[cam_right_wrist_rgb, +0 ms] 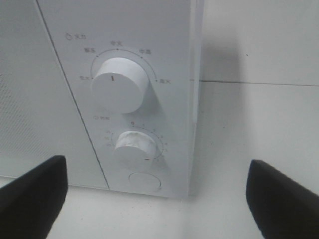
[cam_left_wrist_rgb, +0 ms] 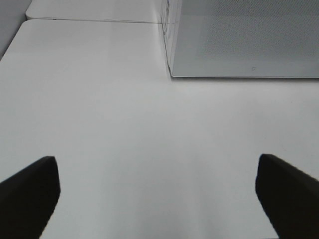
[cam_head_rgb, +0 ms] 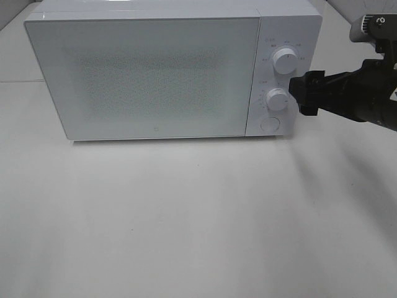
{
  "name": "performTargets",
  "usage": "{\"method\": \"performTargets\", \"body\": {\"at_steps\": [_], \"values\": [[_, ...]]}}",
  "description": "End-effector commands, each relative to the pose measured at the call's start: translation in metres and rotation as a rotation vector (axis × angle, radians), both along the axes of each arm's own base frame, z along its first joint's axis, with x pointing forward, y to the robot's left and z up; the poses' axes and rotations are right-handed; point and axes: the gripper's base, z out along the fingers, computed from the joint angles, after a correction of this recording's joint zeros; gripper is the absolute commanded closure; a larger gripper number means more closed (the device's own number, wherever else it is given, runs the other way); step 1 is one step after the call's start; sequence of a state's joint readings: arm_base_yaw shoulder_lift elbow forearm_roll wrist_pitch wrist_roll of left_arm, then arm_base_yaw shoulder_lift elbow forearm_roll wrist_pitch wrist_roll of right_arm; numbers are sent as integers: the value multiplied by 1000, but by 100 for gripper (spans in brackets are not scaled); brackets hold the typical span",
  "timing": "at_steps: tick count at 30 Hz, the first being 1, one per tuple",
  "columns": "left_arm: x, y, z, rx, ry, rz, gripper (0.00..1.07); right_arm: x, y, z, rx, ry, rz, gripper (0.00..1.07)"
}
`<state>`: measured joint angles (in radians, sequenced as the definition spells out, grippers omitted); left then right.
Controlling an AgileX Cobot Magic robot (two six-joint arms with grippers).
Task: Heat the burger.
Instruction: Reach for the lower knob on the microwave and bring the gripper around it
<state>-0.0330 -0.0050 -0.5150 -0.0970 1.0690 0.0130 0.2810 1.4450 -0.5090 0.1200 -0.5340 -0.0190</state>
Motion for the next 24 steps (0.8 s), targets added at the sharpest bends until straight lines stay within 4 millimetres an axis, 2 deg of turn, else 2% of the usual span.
{"method": "performTargets", "body": {"at_steps": [1, 6, 7, 10, 14, 18, 24], "values": [[-1, 0, 0, -3, -11, 7, 7, 4, -1, 0, -28, -37, -11, 20], [-1, 0, 0, -3, -11, 7, 7, 0, 0, 1, -36, -167, -29, 21], [-1, 0, 0, -3, -11, 7, 7, -5, 1, 3, -32, -243, -47, 21], [-1, 0, 0, -3, -11, 7, 7, -14, 4, 2, -44, -304, -83, 22], [-1, 0, 0, -3, -11, 7, 7, -18, 10, -1, -88, -329, -114, 23], [-1, 0, 0, -3, -11, 7, 7, -21, 22, -14, -166, -340, -149, 24], [-1, 0, 0, -3, -11, 7, 7, -22, 34, -27, -177, -366, -181, 27]]}}
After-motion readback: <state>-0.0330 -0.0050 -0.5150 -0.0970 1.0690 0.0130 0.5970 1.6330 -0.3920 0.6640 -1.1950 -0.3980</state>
